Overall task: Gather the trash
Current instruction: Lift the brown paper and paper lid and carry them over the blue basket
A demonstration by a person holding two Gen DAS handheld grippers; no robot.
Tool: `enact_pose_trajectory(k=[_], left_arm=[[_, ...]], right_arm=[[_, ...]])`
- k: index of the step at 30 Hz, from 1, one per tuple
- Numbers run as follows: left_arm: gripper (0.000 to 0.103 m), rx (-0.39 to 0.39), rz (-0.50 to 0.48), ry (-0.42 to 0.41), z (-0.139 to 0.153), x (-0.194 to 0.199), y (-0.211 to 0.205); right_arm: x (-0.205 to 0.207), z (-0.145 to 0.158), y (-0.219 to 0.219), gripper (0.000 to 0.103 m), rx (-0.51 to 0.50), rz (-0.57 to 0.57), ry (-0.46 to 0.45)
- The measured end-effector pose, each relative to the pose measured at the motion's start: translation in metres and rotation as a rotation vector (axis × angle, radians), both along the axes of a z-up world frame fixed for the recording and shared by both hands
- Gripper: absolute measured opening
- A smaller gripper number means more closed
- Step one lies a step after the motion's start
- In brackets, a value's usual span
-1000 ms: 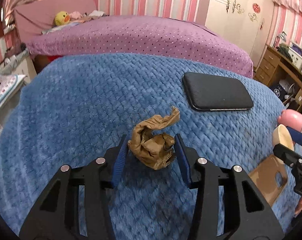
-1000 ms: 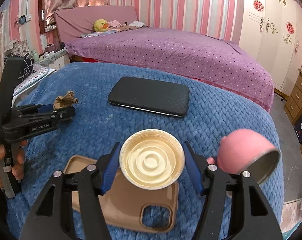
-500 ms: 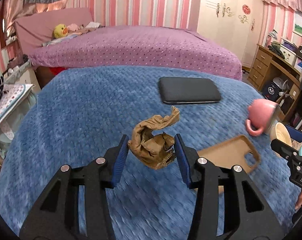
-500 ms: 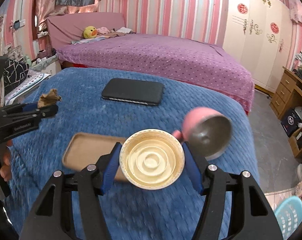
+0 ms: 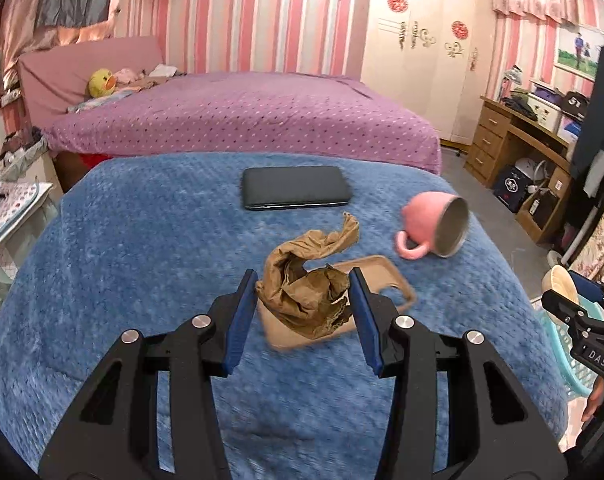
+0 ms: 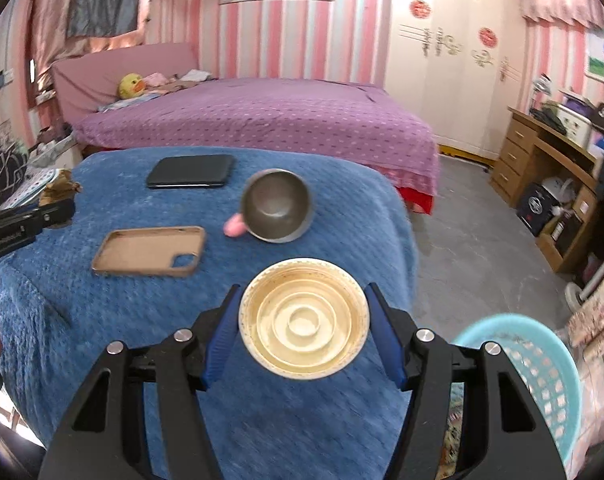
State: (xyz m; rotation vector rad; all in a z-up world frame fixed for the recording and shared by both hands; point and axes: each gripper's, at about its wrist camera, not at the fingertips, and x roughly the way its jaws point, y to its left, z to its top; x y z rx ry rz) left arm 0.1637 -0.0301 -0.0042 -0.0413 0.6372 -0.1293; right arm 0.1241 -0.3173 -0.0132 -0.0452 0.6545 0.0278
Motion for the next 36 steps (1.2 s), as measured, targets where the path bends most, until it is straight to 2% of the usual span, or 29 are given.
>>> enact_pose_trajectory(k=[7,11,18,23,30,34,36], left_arm=[[0.045,0.027,-0.048,-0.025,-0.001,-0.019,-0.043],[0.045,0.037,-0.078,-0.019,-0.005,-0.024,-0.067],[0.045,0.025,-0.105,-0.026,-0.008,-0.032,-0.09],[0.045,0.054,-0.105,-0.042,-0.01,-0.036,-0.102],[0.045,0.032,-0.116,-0.043,-0.006,-0.037,-0.123],[0.045,0.049,-0.142,-0.057,-0.008,-0.041,-0.15],[0.045,0.03,-0.16,-0.05,-0.011,-0.043,-0.163]], right_arm=[[-0.021,-0.006,-0.044,0.061,0.039,-0.068,-0.017],[-0.027,-0.002,-0.058,0.061,0.021,-0.094,-0.034],[-0.036,-0.01,-0.095,0.061,0.04,-0.169,-0.019],[-0.044,-0.013,-0.118,0.061,0.044,-0.202,-0.016],[-0.054,-0.016,-0.15,0.061,0.052,-0.251,-0.016],[-0.06,-0.016,-0.167,0.061,0.027,-0.261,-0.021],[-0.062,-0.017,-0.176,0.061,0.015,-0.269,-0.019]])
